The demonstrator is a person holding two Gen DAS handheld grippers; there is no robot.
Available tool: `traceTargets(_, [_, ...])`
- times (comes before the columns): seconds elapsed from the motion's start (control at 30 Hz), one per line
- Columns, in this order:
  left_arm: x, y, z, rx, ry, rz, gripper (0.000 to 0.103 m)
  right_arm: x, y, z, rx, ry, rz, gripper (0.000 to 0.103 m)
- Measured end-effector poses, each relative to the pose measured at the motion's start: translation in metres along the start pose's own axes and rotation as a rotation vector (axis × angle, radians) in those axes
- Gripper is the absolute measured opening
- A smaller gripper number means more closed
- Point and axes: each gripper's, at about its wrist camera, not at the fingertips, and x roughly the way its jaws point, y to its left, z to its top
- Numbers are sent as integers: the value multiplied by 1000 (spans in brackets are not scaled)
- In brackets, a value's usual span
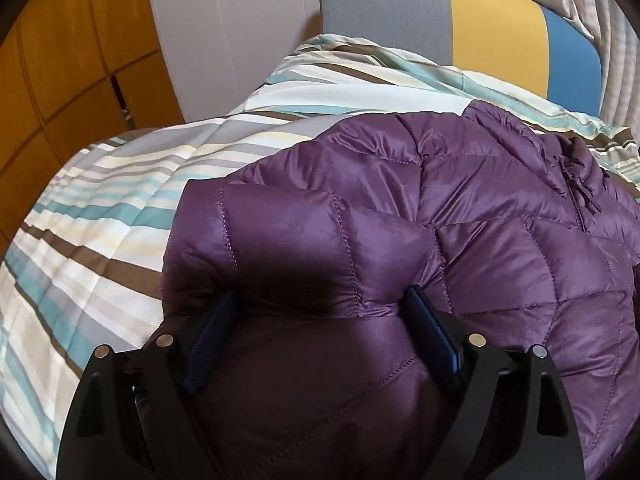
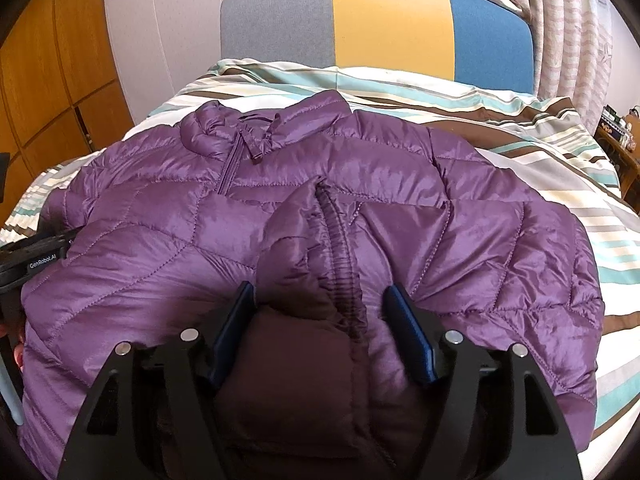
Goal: Fold large clothes
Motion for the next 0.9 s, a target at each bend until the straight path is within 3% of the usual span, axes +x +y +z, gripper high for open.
traceTargets(0.17, [-2,2,0,-6,-4,0,88,2,0,0,0,5,-4,70])
traceTargets(0.33, [-30,-1,-5,-2,-27,55,96,1,-1,0,1,0,-5,71])
traceTargets(0.53, [-86,-3,-25,-91,-99,-91,96,-2,0,-1,0,-10,-11,71])
traceTargets(0.67, [-62,-26,-30,6,-24,-35,98,-5,1,-1,-5,-16,-31,75])
traceTargets(0.73, [-47,-27,-34,-4,15,-45,100,-6,1,-2,-1,-18,-36,80])
traceTargets(0.9, [-41,-33,-34,22,14,-8,100,-1,1,-1,-5,-6,-53,82])
